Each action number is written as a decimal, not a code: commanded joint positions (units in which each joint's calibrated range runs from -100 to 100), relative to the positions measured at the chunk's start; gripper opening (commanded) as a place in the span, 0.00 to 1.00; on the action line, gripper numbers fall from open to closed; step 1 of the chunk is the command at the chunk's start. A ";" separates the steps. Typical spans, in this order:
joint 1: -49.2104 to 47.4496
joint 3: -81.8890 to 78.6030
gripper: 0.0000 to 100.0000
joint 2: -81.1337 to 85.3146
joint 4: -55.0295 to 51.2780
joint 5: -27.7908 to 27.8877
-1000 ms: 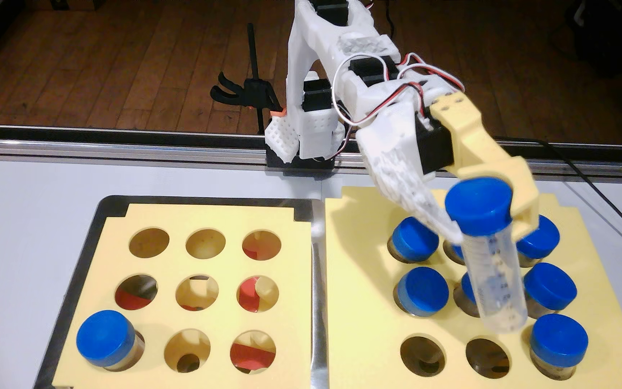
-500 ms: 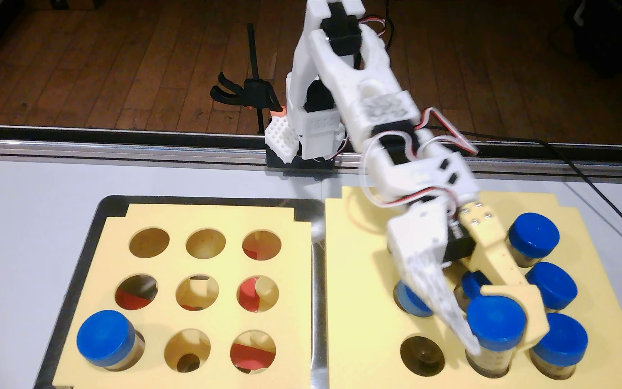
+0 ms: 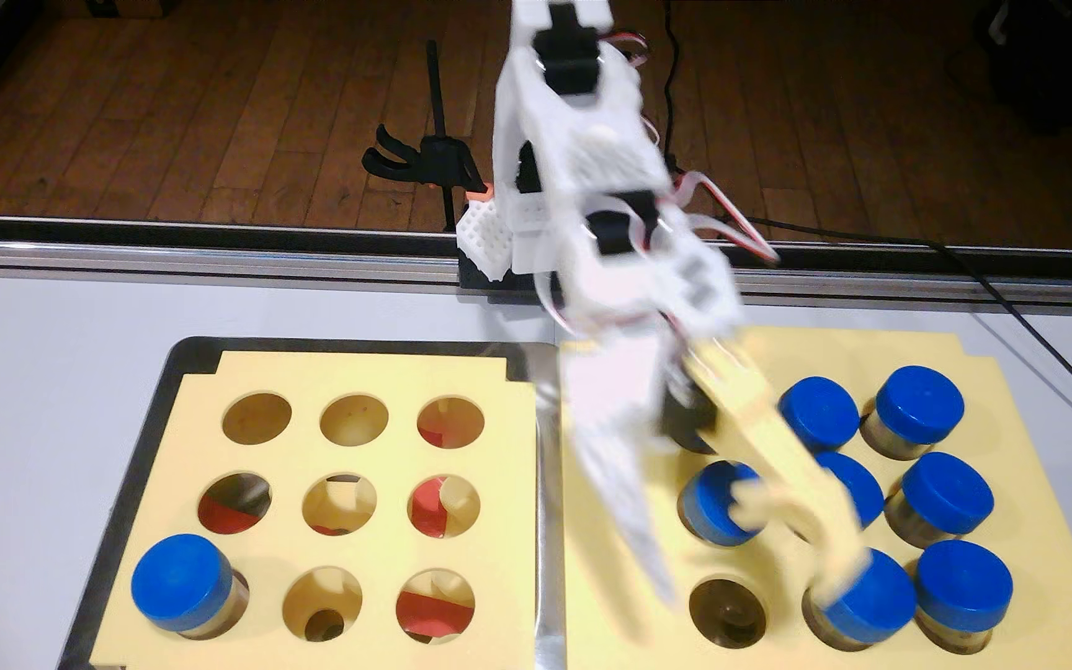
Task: Move the test tubes
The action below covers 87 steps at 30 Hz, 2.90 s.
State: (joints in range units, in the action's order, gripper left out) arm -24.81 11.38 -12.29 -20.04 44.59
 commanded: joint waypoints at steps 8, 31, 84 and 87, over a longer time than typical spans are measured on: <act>26.55 -16.42 0.31 29.87 -0.27 1.70; 31.82 -17.24 0.33 6.43 13.62 1.70; 4.62 -19.23 0.07 21.10 22.50 -5.62; 2.99 -20.32 0.07 21.19 17.00 -6.51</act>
State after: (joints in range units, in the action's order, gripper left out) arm -19.28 -7.92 8.64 1.93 38.97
